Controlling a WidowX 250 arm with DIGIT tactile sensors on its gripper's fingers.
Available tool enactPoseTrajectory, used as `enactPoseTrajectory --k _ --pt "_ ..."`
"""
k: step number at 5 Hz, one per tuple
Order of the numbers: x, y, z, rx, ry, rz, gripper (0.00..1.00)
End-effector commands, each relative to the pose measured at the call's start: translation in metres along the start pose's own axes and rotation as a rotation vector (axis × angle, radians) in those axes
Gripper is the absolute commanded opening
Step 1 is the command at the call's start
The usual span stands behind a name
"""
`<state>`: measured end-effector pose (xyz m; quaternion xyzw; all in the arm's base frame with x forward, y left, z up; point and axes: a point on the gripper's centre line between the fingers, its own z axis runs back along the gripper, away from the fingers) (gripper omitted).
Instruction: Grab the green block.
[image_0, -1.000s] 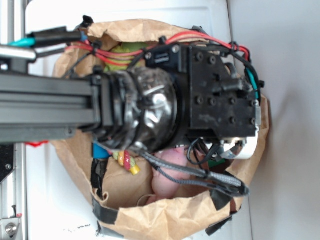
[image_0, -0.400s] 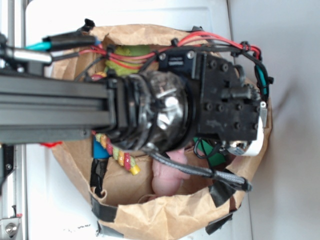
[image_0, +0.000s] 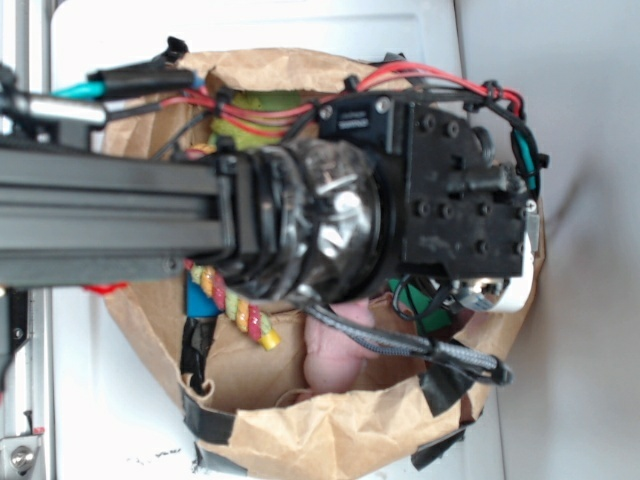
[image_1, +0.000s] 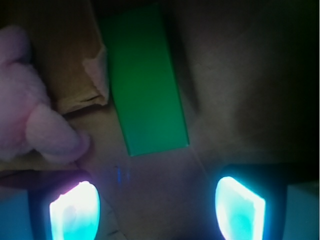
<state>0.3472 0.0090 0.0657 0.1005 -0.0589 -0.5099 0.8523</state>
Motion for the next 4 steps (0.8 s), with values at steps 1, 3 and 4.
enactPoseTrajectory --k 1,3,4 --pt "0.0212 0.0064 0.0397 0.061 -0.084 -0.049 1.00" --pt "0.0254 0.0054 0.0418 0.059 -0.105 -0.051 1.00" --pt "0.0254 0.0054 0.0418 0.059 -0.105 -0.051 1.00"
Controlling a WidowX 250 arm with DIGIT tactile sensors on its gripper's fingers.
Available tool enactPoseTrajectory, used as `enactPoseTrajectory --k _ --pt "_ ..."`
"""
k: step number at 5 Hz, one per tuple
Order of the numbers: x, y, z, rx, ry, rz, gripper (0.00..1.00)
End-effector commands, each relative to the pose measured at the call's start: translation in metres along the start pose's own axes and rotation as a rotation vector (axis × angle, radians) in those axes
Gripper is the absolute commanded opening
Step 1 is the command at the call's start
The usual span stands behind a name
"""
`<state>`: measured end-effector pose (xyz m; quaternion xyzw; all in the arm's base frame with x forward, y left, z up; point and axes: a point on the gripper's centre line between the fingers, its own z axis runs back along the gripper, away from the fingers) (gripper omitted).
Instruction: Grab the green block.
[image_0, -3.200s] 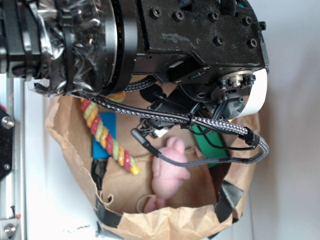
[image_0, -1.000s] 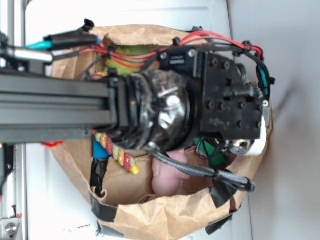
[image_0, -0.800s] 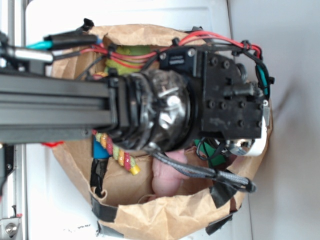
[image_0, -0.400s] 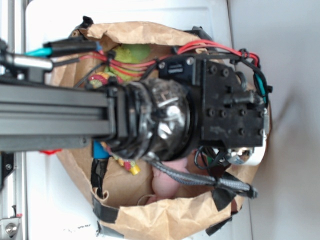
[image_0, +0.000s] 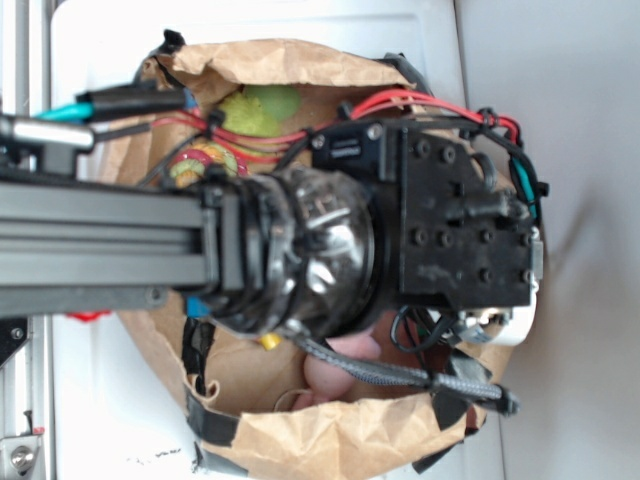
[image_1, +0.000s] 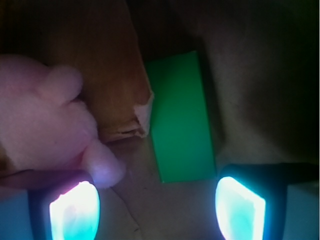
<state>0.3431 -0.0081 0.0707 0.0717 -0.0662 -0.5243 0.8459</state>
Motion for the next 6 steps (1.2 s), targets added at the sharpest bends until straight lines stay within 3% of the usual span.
enactPoseTrajectory --k 1,2,4,6 --pt "0.014 0.015 0.034 0.101 -0.058 -0.029 1.00" --pt "0.014 0.015 0.034 0.101 -0.058 -0.029 1.00" --pt "0.025 0.026 0.015 0.173 -0.015 -0.026 1.00" --pt "0.030 0.033 0.004 0.187 -0.013 -0.040 1.00"
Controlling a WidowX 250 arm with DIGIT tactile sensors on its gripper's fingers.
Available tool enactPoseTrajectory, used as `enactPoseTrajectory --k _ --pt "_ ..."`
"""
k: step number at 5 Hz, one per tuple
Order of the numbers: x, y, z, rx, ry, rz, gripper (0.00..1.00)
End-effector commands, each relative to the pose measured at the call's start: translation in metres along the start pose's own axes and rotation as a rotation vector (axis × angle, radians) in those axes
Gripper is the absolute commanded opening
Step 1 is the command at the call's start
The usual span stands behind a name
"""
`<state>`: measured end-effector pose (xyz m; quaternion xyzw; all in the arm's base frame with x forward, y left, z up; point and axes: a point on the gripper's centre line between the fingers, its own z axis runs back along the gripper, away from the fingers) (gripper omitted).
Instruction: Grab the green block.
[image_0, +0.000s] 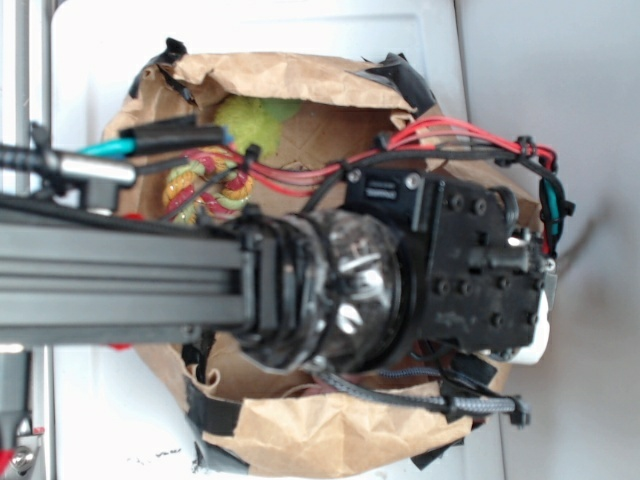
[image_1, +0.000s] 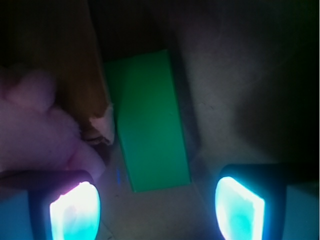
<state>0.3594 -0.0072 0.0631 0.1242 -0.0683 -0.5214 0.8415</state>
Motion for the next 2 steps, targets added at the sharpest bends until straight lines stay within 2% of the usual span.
enactPoseTrajectory --k 1,2 --pt "0.0301 0.0173 0.0062 0.091 -0.059 -0.053 1.00" --pt "0.0359 0.0080 0.0031 0.083 -0.057 -0.084 1.00"
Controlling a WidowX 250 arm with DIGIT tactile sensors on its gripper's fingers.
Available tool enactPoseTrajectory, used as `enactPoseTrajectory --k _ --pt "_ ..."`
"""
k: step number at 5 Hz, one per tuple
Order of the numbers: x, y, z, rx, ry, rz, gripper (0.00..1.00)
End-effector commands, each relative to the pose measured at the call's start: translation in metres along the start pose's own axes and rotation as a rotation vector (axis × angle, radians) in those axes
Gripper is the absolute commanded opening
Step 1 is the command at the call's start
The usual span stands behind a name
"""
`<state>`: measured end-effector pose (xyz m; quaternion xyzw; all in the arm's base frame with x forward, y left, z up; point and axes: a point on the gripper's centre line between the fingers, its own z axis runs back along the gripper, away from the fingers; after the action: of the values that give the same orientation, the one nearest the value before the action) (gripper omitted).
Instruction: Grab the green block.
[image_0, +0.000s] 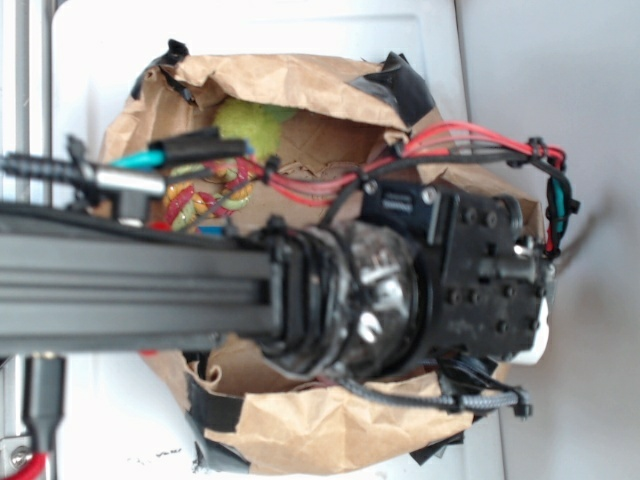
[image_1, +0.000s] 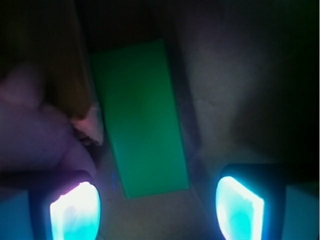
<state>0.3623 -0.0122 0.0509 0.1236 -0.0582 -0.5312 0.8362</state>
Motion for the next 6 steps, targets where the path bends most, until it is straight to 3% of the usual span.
enactPoseTrajectory --k 1,3,6 --pt "0.037 0.009 0.015 0.106 -0.088 -0.073 1.00" --pt "0.056 -0.002 0.016 0.048 -0.150 -0.136 1.00" --pt "0.074 -0.014 0.012 0.030 -0.141 -0.192 1.00"
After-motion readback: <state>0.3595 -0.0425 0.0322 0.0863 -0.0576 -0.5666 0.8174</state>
